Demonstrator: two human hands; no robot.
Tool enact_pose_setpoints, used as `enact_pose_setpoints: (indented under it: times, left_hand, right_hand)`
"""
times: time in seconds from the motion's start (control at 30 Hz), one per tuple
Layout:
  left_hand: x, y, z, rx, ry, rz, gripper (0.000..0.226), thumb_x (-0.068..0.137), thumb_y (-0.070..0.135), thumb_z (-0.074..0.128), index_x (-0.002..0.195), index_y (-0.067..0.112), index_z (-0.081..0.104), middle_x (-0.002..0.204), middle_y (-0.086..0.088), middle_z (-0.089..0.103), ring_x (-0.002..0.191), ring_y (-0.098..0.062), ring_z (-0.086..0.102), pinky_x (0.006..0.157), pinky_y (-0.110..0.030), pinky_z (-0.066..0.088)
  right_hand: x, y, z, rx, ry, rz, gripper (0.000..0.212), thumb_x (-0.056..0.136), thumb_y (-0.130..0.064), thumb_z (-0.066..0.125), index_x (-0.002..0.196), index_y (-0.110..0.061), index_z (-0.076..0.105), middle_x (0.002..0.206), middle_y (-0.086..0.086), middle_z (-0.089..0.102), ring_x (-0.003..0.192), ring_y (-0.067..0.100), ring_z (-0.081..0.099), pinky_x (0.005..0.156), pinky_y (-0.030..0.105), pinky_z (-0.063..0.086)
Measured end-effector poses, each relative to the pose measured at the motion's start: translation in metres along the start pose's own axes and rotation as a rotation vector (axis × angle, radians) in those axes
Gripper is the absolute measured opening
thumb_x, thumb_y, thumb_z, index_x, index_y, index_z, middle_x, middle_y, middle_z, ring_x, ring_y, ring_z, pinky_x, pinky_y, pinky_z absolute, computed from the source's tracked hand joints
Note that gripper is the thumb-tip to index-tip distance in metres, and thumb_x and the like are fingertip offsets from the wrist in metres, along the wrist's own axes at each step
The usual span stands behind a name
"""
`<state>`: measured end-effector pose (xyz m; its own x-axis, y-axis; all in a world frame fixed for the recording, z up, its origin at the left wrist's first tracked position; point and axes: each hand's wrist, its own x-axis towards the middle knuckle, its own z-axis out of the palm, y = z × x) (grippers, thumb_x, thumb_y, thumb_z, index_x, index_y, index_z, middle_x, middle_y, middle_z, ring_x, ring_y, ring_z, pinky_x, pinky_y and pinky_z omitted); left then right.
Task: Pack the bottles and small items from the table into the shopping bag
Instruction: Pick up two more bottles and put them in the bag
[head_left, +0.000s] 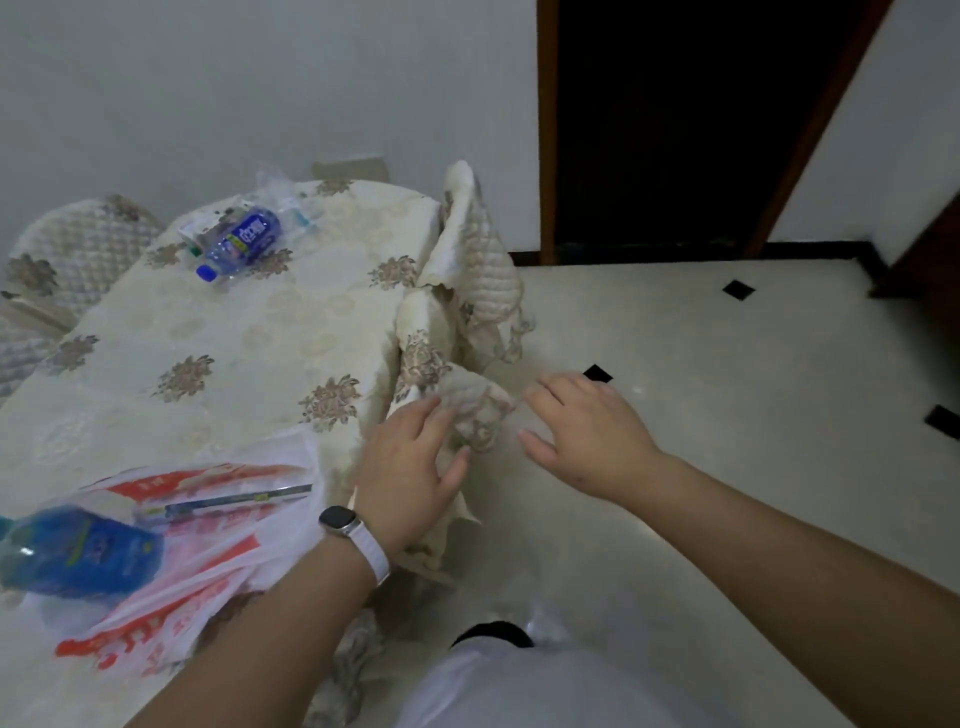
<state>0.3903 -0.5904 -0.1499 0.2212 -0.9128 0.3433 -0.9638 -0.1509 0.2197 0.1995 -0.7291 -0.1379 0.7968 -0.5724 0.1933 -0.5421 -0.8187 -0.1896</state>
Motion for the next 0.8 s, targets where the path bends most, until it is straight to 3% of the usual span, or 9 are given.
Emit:
enact_pose_setpoints:
  times: [0.1,0.27,0.4,0.8]
  left_hand:
    - [0.036,0.015,0.021,-0.012,0.000,0.121,0.041,0.085,0.029,0.068,0.121,0.009,0.066,0.126,-0.015,0.062,0.112,-0.033,0.059,0.093,-0.046,0.050]
    - [0.107,0.034,0.062,0.000,-0.002,0.278,0.042,0.089,0.038,0.058,0.121,0.012,0.066,0.127,-0.013,0.062,0.114,-0.034,0.058,0.094,-0.044,0.047]
    - [0.179,0.037,0.099,-0.057,0.062,0.345,0.043,0.086,0.035,0.065,0.122,0.012,0.066,0.126,-0.013,0.062,0.112,-0.033,0.058,0.092,-0.044,0.047]
    - [0.384,0.006,0.165,-0.143,0.026,0.425,0.045,0.090,0.039,0.056,0.125,0.012,0.065,0.129,-0.013,0.063,0.120,-0.035,0.057,0.098,-0.047,0.046]
  right_hand:
    - [-0.001,0.031,-0.004,-0.034,0.012,0.063,0.053,0.086,-0.052,0.044,0.114,-0.012,0.064,0.112,0.011,0.064,0.101,0.032,0.062,0.079,0.040,0.050]
    - [0.021,0.088,-0.008,-0.086,0.033,0.142,0.053,0.084,-0.051,0.045,0.114,-0.012,0.066,0.120,0.011,0.064,0.106,0.031,0.061,0.083,0.040,0.050]
    - [0.057,0.135,-0.009,-0.142,0.042,0.190,0.052,0.086,-0.049,0.047,0.119,-0.012,0.065,0.123,0.012,0.063,0.110,0.031,0.060,0.085,0.042,0.050]
    - [0.209,0.244,-0.012,-0.253,0.003,0.273,0.053,0.090,-0.050,0.043,0.123,-0.014,0.062,0.128,0.010,0.061,0.117,0.029,0.057,0.091,0.041,0.046]
